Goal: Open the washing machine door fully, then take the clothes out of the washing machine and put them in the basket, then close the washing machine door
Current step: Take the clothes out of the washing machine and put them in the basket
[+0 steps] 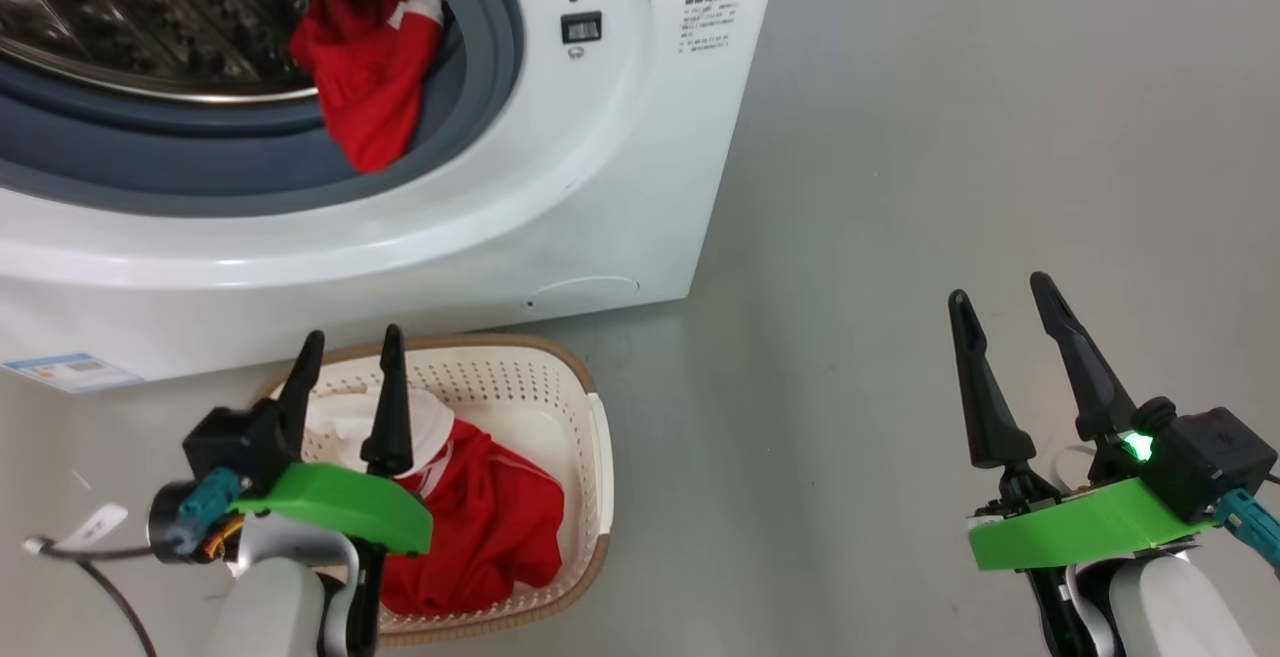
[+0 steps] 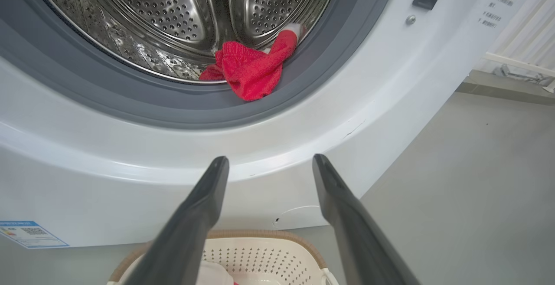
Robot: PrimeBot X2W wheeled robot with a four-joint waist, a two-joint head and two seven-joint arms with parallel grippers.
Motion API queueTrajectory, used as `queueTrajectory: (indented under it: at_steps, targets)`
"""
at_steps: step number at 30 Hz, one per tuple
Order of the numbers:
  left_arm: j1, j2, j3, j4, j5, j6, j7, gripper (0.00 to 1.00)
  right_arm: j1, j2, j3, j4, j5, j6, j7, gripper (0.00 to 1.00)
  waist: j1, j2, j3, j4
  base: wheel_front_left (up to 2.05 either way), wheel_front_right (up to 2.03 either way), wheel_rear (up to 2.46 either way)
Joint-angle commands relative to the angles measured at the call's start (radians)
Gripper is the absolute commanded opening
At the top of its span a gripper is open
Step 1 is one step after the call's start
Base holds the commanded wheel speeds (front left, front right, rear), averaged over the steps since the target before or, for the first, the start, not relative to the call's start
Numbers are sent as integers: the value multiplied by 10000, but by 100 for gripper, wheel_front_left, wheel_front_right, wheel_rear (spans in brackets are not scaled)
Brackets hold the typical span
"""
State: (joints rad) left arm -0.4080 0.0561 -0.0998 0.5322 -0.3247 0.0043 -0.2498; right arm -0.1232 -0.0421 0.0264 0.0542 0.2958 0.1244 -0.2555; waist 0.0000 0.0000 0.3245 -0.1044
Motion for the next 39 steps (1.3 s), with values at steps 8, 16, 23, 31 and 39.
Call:
queueTrajectory:
  at_steps: [8, 16, 23, 31, 39]
  targets:
    - [1378, 47, 488, -2137, 328, 27, -120, 100, 553, -81, 39, -259, -279, 63, -63, 100, 0, 0, -814, 93, 0, 0, 0]
    - [2198, -3, 555, -2887, 491, 126, -120, 100, 990, -81, -163, -350, -421, 63, -63, 100, 0, 0, -1446, 147, 0, 0, 0]
    - [2713, -23, 577, -3436, 631, 316, -120, 100, 1361, -81, -230, -469, -593, 63, -63, 100, 0, 0, -1882, 146, 0, 0, 0]
    - [3394, -35, 674, -3849, 714, 458, -120, 100, 1886, -81, -384, -597, -706, 63, -63, 100, 0, 0, -2503, 181, 0, 0, 0]
    - [3803, -40, 706, -4162, 745, 510, -120, 100, 2159, -81, -520, -758, -825, 63, -63, 100, 0, 0, -2750, 242, 0, 0, 0]
